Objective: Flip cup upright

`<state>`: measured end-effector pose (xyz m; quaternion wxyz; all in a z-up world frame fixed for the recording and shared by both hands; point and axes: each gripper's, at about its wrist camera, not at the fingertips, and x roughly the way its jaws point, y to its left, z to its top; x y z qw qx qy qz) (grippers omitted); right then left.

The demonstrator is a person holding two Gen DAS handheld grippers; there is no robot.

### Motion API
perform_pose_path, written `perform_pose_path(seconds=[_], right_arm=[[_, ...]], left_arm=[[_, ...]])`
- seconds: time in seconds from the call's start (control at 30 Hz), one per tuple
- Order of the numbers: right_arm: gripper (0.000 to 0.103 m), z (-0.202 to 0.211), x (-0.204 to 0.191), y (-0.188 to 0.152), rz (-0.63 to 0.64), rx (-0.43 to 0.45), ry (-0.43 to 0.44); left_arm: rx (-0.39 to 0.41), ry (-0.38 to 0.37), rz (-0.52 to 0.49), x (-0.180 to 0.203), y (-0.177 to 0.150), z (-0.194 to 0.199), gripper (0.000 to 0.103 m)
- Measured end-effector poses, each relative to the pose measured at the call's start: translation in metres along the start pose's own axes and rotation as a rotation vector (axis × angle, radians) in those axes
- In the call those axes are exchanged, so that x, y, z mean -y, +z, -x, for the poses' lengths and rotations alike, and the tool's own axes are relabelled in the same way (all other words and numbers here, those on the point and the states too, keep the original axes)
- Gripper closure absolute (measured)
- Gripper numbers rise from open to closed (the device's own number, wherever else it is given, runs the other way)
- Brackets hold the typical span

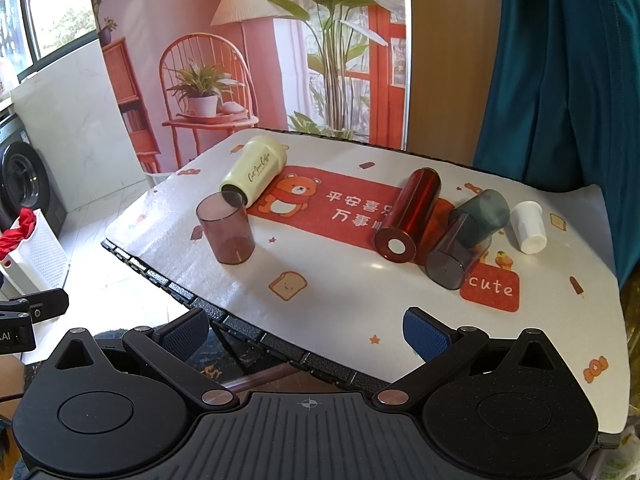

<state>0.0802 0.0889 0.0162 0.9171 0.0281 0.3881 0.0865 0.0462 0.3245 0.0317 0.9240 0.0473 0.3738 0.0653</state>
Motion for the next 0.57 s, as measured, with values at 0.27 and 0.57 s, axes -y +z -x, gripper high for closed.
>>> perform_pose_path(seconds=[0.27,0.57], right_arm=[[0.000,-0.0005,0.0003,-0.0011,-0.001,-0.001,0.000],[0.000,-0.0008,0.0007,-0.0024,-0.003,-0.004,0.000]], left_arm=[[0.000,0.000,-0.001,-0.0005,0.0006,0.0000,0.000],[0.015,-0.002,-0.004,0.0018,0.0018,0.0021,0.000]])
